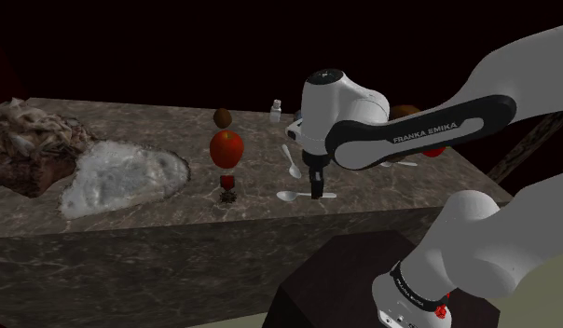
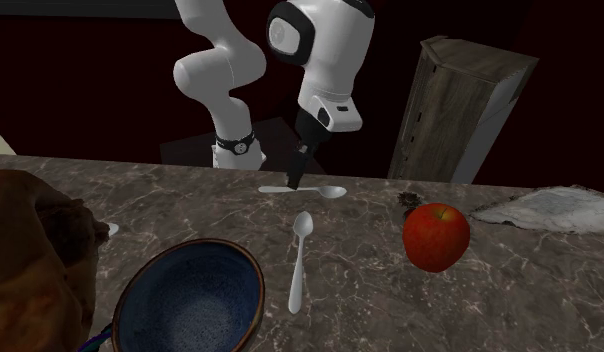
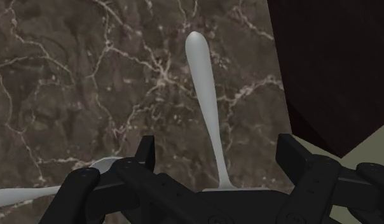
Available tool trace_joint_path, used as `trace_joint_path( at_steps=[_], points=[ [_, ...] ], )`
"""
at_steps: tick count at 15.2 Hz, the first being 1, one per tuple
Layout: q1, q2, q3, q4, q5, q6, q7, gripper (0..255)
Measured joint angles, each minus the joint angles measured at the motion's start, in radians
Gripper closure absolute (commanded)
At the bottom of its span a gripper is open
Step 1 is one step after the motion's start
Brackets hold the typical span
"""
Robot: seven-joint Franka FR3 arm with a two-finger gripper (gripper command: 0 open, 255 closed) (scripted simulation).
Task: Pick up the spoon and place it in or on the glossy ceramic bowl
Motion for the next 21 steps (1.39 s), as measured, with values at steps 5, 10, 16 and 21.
trace_joint_path(
  at_steps=[5, 10, 16, 21],
  points=[
    [-0.011, 0.040, -0.008, -0.046, -0.024, 0.085, 0.005, 0],
    [-0.014, 0.051, -0.009, -0.055, -0.029, 0.105, 0.007, 0],
    [-0.014, 0.051, -0.009, -0.055, -0.029, 0.106, 0.007, 255],
    [-0.014, 0.051, -0.009, -0.055, -0.029, 0.106, 0.007, 255]
  ],
)
